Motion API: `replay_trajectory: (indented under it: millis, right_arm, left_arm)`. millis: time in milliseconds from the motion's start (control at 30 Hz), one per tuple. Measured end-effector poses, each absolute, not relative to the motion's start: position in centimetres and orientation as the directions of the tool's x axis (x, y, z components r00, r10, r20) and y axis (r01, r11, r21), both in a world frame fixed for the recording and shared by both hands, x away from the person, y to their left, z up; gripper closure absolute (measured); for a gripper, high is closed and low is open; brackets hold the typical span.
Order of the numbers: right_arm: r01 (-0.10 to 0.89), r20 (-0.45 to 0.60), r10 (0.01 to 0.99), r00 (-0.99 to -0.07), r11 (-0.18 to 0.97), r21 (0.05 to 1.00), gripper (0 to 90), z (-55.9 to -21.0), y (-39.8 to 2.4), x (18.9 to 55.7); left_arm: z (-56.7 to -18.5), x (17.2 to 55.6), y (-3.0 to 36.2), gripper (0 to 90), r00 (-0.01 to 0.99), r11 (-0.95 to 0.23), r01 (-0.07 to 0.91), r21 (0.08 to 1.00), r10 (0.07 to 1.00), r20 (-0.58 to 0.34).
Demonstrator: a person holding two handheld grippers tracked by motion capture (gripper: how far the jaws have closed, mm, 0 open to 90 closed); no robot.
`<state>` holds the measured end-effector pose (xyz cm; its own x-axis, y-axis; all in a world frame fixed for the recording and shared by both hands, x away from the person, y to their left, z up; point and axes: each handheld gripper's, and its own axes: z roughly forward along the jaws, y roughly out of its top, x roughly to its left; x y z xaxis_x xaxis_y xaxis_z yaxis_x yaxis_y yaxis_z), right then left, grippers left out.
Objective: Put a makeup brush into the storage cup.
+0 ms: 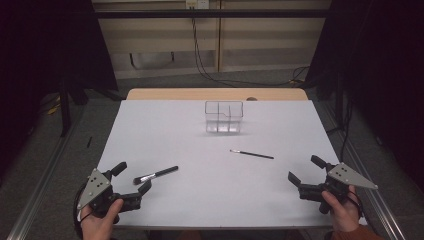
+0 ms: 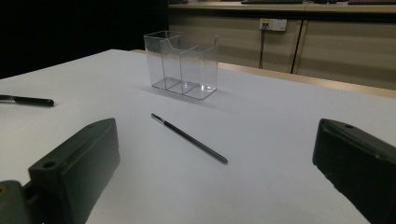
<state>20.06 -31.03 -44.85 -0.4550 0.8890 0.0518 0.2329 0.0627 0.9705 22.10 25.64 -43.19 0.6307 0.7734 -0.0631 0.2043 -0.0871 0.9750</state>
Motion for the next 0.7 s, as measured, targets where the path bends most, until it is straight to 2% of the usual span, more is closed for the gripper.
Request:
replay_trajectory:
  millis: [267, 700]
  right_arm:
    - [0.246, 0.064, 0.884, -0.463, 0.059, 0.967, 0.0, -45.1, -31.0, 20.4]
    - [0.253, 0.073, 0.888, -0.454, 0.049, 0.966, 0.0, -45.2, -31.0, 20.2]
  left_arm:
    - [-43.3, 22.4, 25.7, 2.7, 0.629, -0.074, 0.217, 0.973, 0.773, -0.081]
    - [-43.0, 23.6, 25.6, 2.8, 0.646, -0.096, 0.193, 0.976, 0.761, -0.053]
